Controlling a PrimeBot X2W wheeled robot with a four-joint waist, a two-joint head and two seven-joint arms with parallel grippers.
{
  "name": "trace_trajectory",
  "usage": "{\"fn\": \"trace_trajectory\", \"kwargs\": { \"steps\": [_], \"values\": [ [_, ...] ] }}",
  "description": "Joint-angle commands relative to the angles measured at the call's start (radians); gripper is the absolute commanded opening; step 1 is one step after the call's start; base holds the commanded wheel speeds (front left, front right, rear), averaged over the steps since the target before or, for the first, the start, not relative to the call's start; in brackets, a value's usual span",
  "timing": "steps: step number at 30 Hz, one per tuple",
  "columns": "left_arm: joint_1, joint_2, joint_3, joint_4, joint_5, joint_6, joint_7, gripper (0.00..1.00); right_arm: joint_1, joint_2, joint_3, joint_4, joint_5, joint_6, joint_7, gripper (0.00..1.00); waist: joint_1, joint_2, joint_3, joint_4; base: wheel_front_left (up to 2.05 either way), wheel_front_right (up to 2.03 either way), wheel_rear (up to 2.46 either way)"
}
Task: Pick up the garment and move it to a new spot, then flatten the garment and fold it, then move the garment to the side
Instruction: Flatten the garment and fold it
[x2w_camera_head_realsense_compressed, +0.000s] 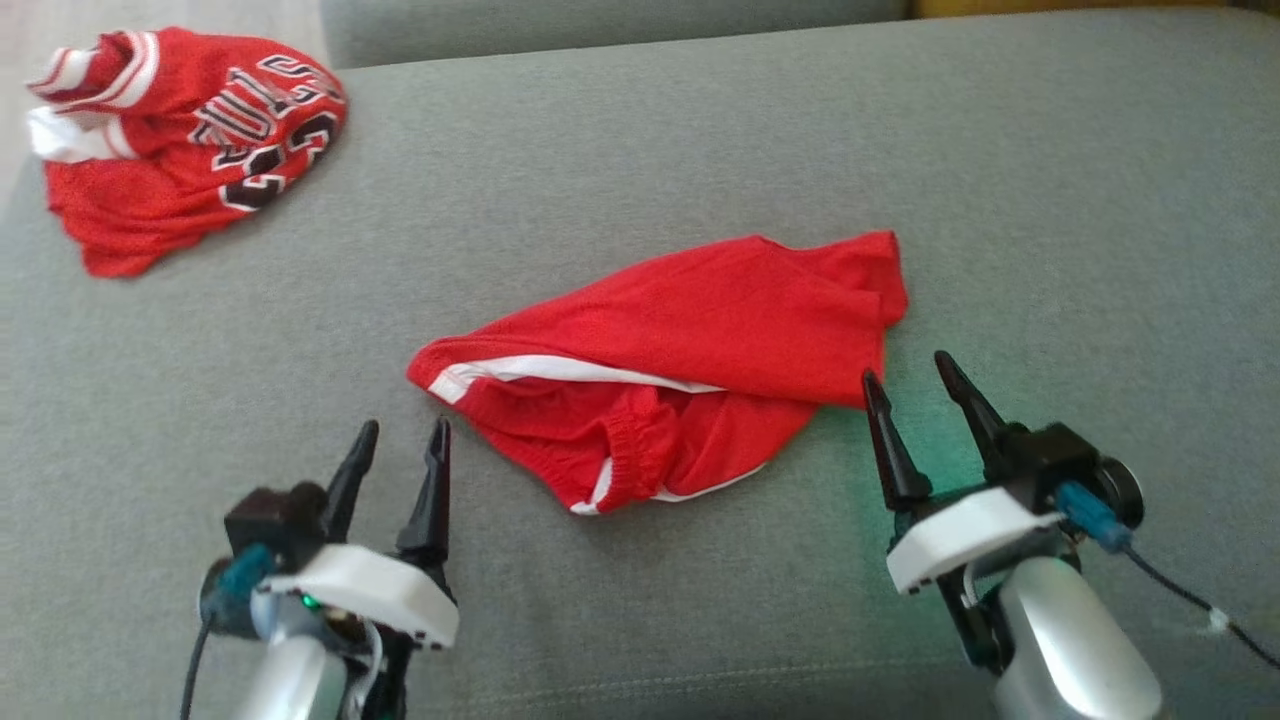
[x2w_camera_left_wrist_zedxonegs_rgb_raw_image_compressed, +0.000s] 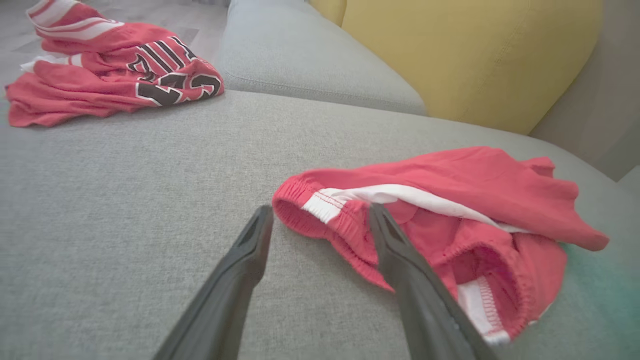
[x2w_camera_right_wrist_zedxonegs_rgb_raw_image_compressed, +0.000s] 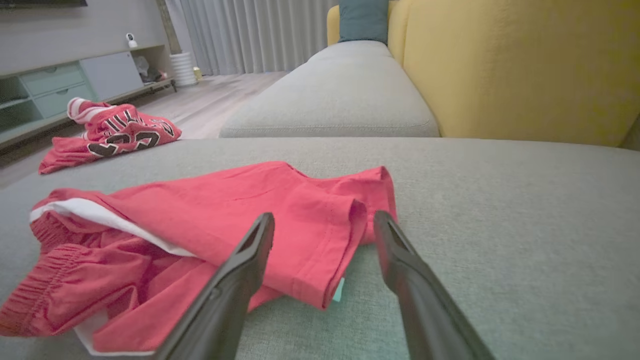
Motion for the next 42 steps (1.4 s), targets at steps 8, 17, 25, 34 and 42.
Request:
{"fn": "trace_trajectory", "kwargs": {
  "steps": [8, 17, 25, 34, 42],
  "values": [
    [0.062, -0.038, 0.055, -0.169, 0.047, 0.004, -0.012, 1.0, -0.183, -0.003, -0.009, 0.194, -0.047, 0.008, 0.013, 1.0, 0.0, 0.0, 0.004, 0.067, 0.0, 0.0, 0.0],
    [0.075, -0.056, 0.078, -0.21, 0.085, -0.002, -0.012, 1.0, -0.296, -0.003, -0.083, 0.408, -0.079, 0.008, 0.021, 1.0, 0.0, 0.0, 0.023, 0.127, 0.0, 0.0, 0.0],
    [0.088, -0.066, 0.112, -0.216, 0.101, -0.012, -0.012, 1.0, -0.344, -0.003, -0.035, 0.451, -0.027, 0.008, -0.001, 0.0, 0.0, 0.0, 0.021, 0.128, 0.0, 0.0, 0.0],
    [0.1, -0.076, 0.124, -0.22, 0.115, -0.017, -0.012, 1.0, -0.355, -0.003, 0.026, 0.292, 0.042, 0.008, -0.002, 0.0, 0.0, 0.0, 0.01, 0.11, 0.0, 0.0, 0.0],
    [0.081, -0.081, 0.119, -0.22, 0.123, -0.031, -0.012, 1.0, -0.474, -0.003, -0.024, 0.344, 0.002, 0.008, 0.087, 0.0, 0.0, 0.0, 0.03, 0.14, 0.0, 0.0, 0.0]
  ]
}}
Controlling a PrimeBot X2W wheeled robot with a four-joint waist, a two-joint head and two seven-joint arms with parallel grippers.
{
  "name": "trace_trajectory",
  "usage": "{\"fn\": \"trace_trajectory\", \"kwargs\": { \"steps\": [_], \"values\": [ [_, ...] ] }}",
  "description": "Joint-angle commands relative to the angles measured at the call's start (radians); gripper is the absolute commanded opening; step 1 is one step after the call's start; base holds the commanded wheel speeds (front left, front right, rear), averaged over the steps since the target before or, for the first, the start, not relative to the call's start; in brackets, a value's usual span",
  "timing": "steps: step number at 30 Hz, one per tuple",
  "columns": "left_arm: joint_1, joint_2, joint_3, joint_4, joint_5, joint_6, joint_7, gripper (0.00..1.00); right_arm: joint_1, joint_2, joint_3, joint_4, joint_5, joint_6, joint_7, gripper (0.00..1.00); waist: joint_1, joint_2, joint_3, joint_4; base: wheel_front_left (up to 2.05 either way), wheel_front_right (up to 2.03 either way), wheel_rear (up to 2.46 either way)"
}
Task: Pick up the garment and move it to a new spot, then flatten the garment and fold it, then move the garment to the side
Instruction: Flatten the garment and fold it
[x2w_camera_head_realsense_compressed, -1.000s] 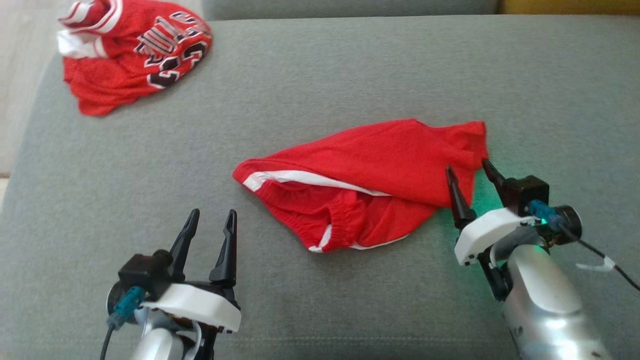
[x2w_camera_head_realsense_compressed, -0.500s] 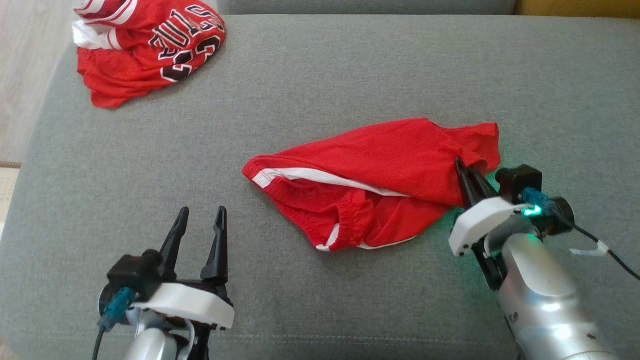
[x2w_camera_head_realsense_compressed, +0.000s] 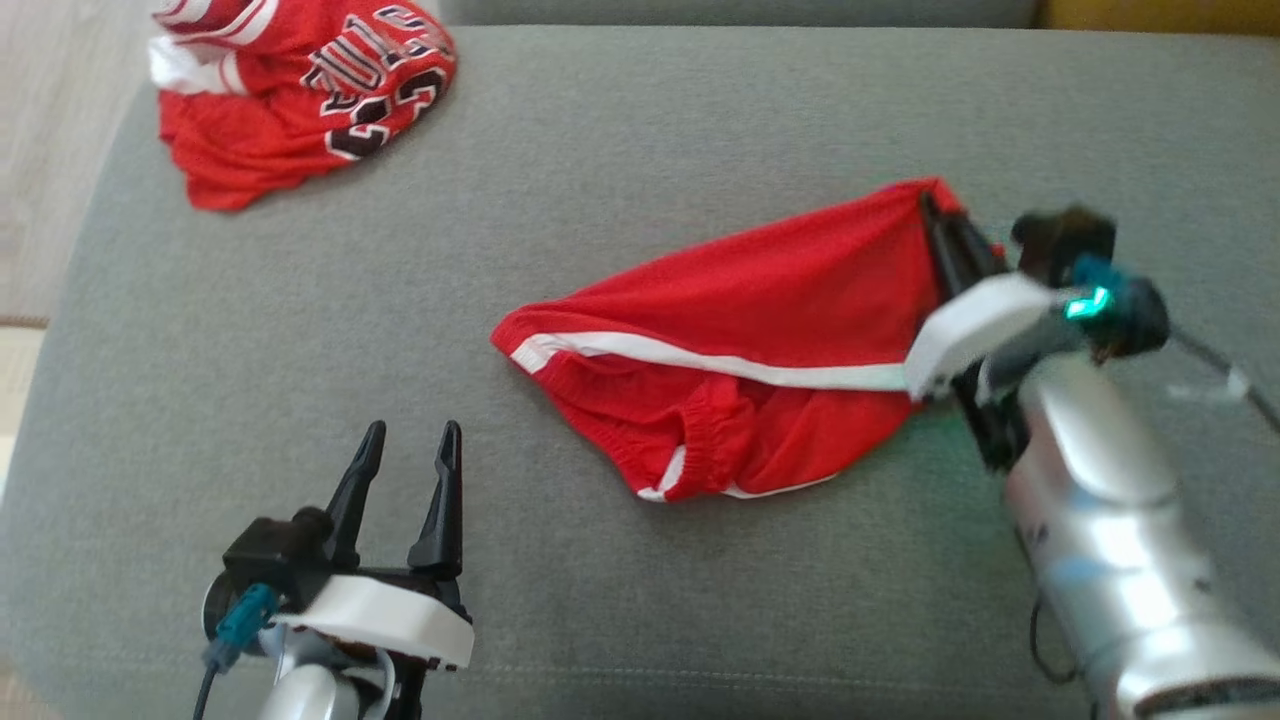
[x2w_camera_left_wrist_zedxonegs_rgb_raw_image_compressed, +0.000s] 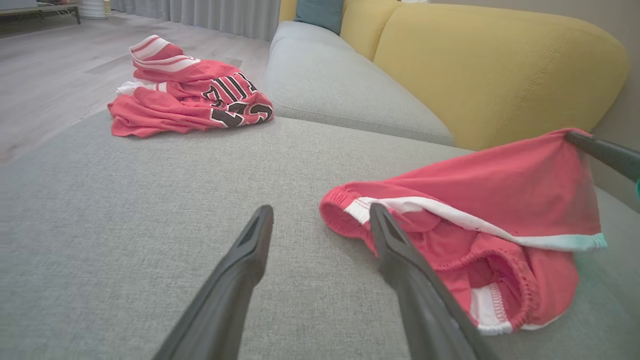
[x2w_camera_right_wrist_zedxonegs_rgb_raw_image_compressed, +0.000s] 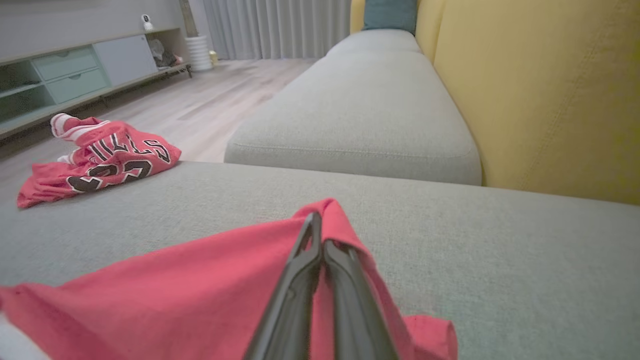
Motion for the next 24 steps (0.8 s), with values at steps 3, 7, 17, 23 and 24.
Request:
{"fn": "trace_trajectory", "kwargs": {
  "steps": [3, 7, 17, 23, 24],
  "values": [
    [-0.049, -0.003, 0.024, -0.025, 0.008, -0.009, -0.012, 1.0, -0.091, 0.006, -0.026, 0.044, -0.029, 0.008, 0.035, 0.0, 0.0, 0.0, 0.015, 0.039, 0.0, 0.0, 0.0],
    [-0.055, -0.005, 0.01, -0.018, 0.008, -0.012, -0.012, 1.0, -0.14, -0.005, -0.103, 0.15, -0.087, 0.008, 0.049, 0.0, 0.0, 0.0, 0.021, 0.076, 0.0, 0.0, 0.0],
    [-0.061, -0.007, 0.0, -0.023, 0.012, -0.013, -0.012, 1.0, -0.219, -0.025, -0.22, 0.285, -0.21, 0.008, -0.019, 1.0, 0.0, 0.0, 0.038, 0.085, 0.0, 0.0, 0.0],
    [-0.07, -0.007, 0.002, -0.03, 0.027, -0.015, -0.012, 1.0, -0.237, -0.019, -0.224, 0.317, -0.207, 0.008, -0.059, 1.0, 0.0, 0.0, 0.036, 0.042, 0.0, 0.0, 0.0],
    [-0.071, -0.007, 0.006, -0.032, 0.028, -0.014, -0.012, 1.0, -0.235, -0.022, -0.223, 0.314, -0.206, 0.008, -0.067, 1.0, 0.0, 0.0, 0.035, 0.034, 0.0, 0.0, 0.0]
  ]
}}
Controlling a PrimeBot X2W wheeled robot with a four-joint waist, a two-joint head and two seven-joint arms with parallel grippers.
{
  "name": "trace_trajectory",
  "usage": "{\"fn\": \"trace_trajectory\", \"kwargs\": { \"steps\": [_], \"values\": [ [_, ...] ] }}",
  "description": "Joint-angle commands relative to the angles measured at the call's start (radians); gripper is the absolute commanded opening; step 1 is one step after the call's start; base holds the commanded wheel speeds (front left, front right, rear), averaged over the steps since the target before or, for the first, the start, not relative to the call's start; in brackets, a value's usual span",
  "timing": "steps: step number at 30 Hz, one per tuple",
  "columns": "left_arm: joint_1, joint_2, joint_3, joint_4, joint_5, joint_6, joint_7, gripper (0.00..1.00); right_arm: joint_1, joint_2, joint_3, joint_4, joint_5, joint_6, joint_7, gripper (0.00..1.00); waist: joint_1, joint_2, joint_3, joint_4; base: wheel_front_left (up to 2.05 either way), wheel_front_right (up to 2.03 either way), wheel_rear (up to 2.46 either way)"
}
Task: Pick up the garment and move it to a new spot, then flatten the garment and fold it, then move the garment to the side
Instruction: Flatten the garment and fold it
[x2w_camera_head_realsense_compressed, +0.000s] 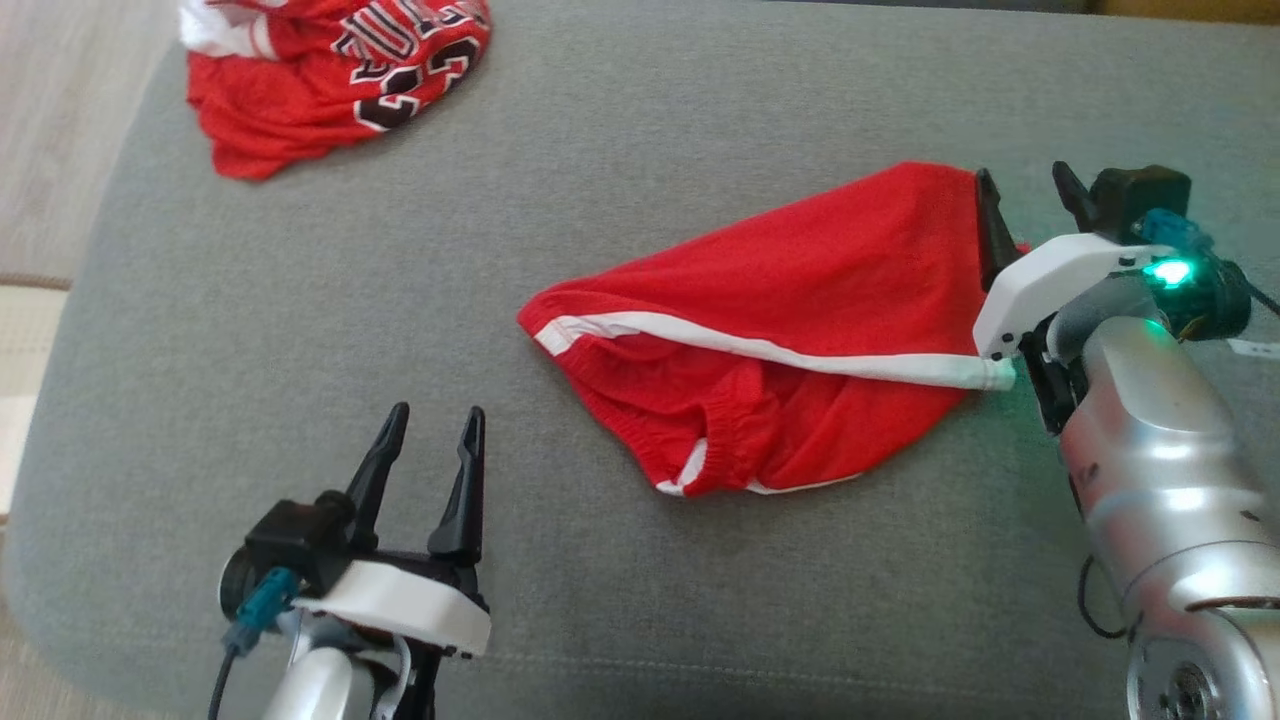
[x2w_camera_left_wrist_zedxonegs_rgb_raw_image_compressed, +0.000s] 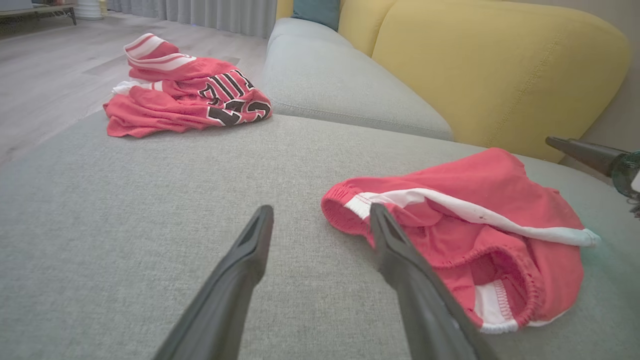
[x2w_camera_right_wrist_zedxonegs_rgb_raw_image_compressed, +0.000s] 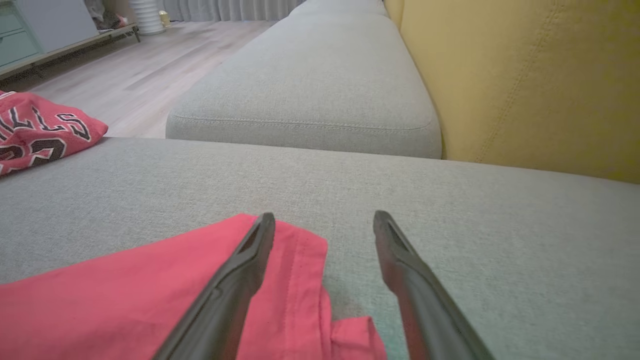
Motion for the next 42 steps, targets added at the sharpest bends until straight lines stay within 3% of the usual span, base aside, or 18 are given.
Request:
{"fn": "trace_trajectory", "kwargs": {
  "steps": [1, 5, 13, 22, 29, 42],
  "values": [
    [-0.044, -0.001, 0.038, -0.037, 0.009, 0.0, -0.012, 1.0, -0.032, 0.012, 0.017, -0.033, 0.004, 0.008, -0.021, 1.0, 0.0, 0.0, -0.004, -0.017, 0.0, 0.0, 0.0],
    [-0.048, -0.002, 0.06, -0.046, 0.012, 0.002, -0.012, 1.0, 0.007, 0.006, 0.002, -0.113, 0.03, 0.008, -0.04, 1.0, 0.0, 0.0, -0.016, -0.045, 0.0, 0.0, 0.0],
    [-0.035, -0.002, 0.106, -0.06, 0.007, 0.023, -0.012, 1.0, 0.263, 0.032, 0.029, -0.565, 0.093, 0.008, -0.042, 1.0, 0.0, 0.0, -0.068, -0.103, 0.0, 0.0, 0.0],
    [-0.001, -0.002, 0.113, -0.041, -0.012, 0.051, -0.012, 1.0, 0.546, 0.042, 0.067, -0.856, 0.169, 0.008, -0.042, 1.0, 0.0, 0.0, -0.139, -0.116, 0.0, 0.0, 0.0],
    [0.049, -0.002, 0.134, -0.032, -0.009, 0.068, -0.012, 1.0, 0.667, 0.042, 0.145, -0.871, 0.262, 0.008, -0.042, 1.0, 0.0, 0.0, -0.175, -0.114, 0.0, 0.0, 0.0],
    [0.083, -0.002, 0.134, -0.021, -0.016, 0.1, -0.012, 1.0, 0.652, 0.042, 0.225, -0.788, 0.306, 0.008, -0.042, 1.0, 0.0, 0.0, -0.197, -0.101, 0.0, 0.0, 0.0]
  ]
}}
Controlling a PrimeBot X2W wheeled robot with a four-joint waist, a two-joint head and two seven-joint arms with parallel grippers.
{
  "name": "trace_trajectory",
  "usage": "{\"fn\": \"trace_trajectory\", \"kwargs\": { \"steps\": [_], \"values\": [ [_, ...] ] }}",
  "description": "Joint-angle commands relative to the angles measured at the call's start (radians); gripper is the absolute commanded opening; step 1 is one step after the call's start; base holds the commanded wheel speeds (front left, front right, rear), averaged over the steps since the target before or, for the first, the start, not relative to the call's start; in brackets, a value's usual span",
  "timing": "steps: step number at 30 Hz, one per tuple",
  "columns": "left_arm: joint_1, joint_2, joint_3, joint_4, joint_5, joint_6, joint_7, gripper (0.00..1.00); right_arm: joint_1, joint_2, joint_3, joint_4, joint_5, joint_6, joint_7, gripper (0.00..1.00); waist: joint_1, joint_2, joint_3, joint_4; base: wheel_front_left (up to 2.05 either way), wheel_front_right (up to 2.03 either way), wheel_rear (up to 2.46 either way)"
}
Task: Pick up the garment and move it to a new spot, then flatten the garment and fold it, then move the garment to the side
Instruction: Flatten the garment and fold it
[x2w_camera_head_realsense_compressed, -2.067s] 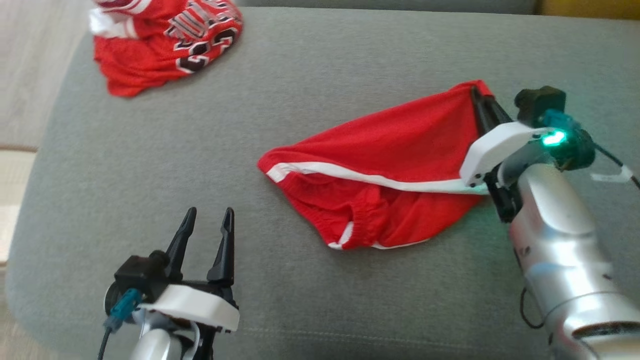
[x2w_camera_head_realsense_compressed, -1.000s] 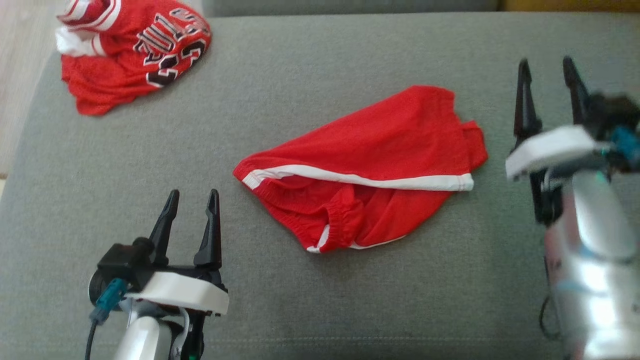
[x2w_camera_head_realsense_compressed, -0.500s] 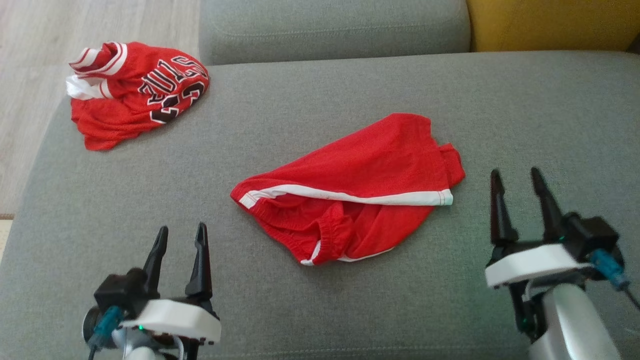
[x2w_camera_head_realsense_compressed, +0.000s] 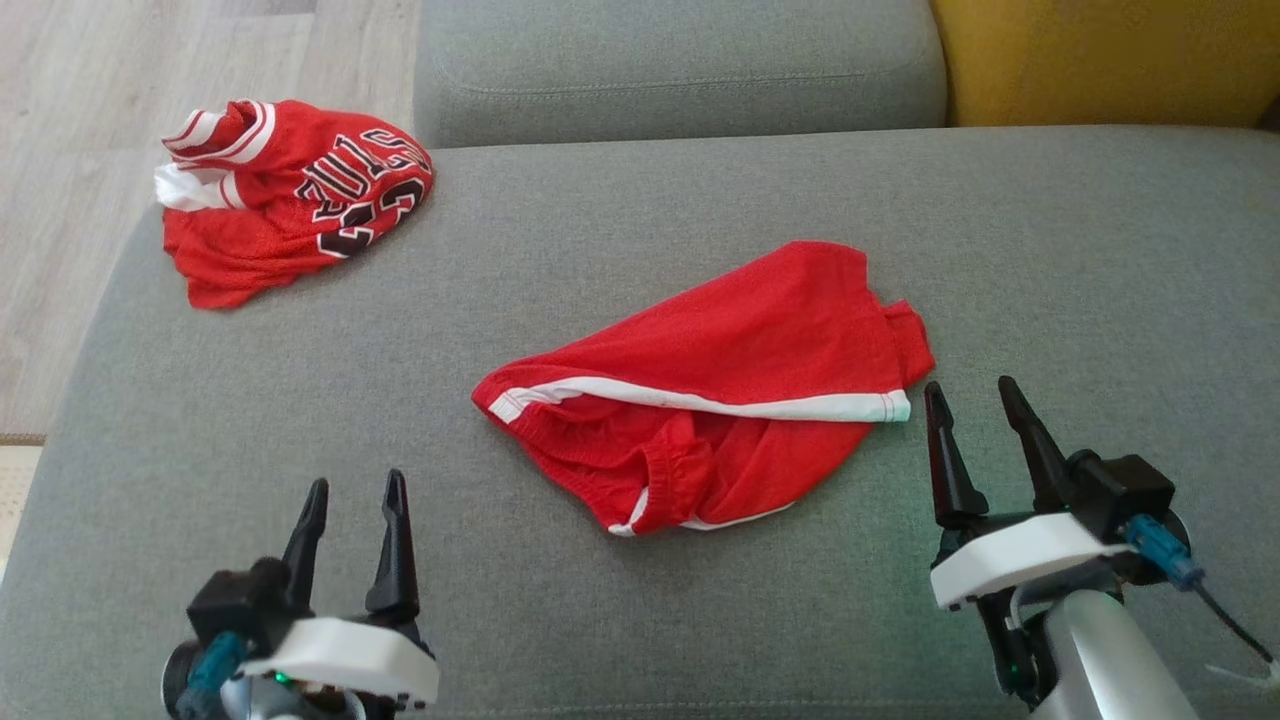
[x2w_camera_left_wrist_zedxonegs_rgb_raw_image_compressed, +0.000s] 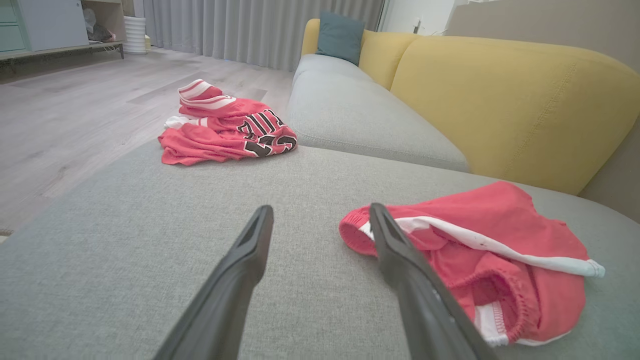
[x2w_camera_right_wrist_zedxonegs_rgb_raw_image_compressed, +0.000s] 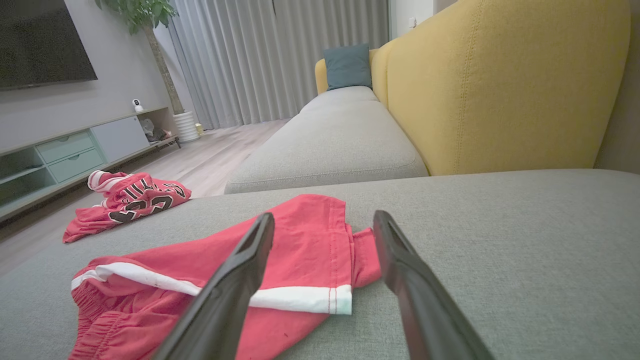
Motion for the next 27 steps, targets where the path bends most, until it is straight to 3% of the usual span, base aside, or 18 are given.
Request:
{"fn": "trace_trajectory", "kwargs": {
  "steps": [1, 17, 27],
  "values": [
    [-0.017, 0.001, 0.038, -0.024, -0.002, 0.006, -0.012, 1.0, -0.053, 0.0, 0.025, -0.026, 0.006, 0.008, -0.011, 1.0, 0.0, -0.0001, -0.001, 0.001, 0.0, 0.0, 0.0],
    [-0.008, 0.001, 0.031, -0.011, 0.005, 0.006, -0.012, 1.0, -0.045, 0.0, 0.022, -0.018, 0.013, 0.008, -0.011, 1.0, 0.0, -0.0001, -0.004, -0.001, 0.0, 0.0, 0.0],
    [-0.142, 0.004, -0.049, 0.1, -0.002, -0.076, 0.063, 1.0, -0.057, 0.0, 0.021, -0.025, 0.0, 0.008, -0.011, 1.0, 0.0, -0.0001, 0.042, -0.014, 0.0, 0.0, 0.0]
  ]
}}
